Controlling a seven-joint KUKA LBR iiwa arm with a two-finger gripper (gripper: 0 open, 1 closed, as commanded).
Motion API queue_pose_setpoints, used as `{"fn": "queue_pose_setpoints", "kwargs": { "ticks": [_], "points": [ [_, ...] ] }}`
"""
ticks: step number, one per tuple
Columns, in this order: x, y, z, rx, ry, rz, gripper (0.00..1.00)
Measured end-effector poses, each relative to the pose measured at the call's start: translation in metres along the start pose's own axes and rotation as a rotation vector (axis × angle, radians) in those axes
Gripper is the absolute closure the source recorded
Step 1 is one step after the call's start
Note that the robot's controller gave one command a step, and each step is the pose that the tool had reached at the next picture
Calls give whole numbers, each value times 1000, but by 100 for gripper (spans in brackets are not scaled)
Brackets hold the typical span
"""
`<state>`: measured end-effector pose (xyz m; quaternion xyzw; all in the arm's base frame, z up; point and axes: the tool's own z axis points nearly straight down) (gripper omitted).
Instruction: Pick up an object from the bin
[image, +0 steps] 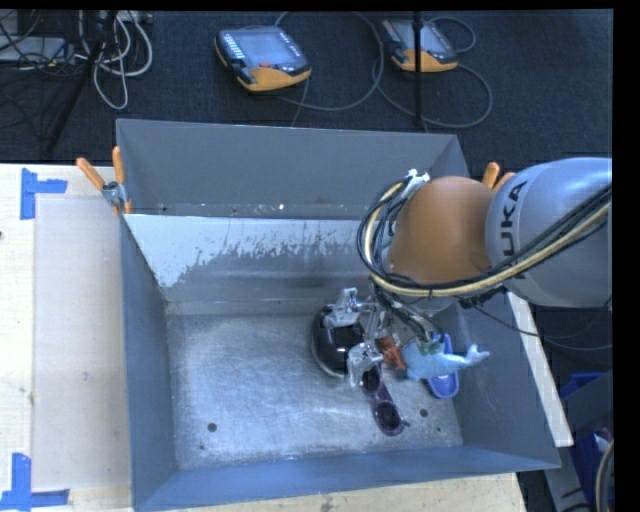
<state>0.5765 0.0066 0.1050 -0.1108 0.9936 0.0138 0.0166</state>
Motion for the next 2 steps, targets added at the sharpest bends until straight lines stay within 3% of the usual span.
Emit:
{"fn": "queue_pose_setpoints", "kwargs": {
  "ticks": [2],
  "points": [
    [0,0,0,0,0,1,100]
  ]
}}
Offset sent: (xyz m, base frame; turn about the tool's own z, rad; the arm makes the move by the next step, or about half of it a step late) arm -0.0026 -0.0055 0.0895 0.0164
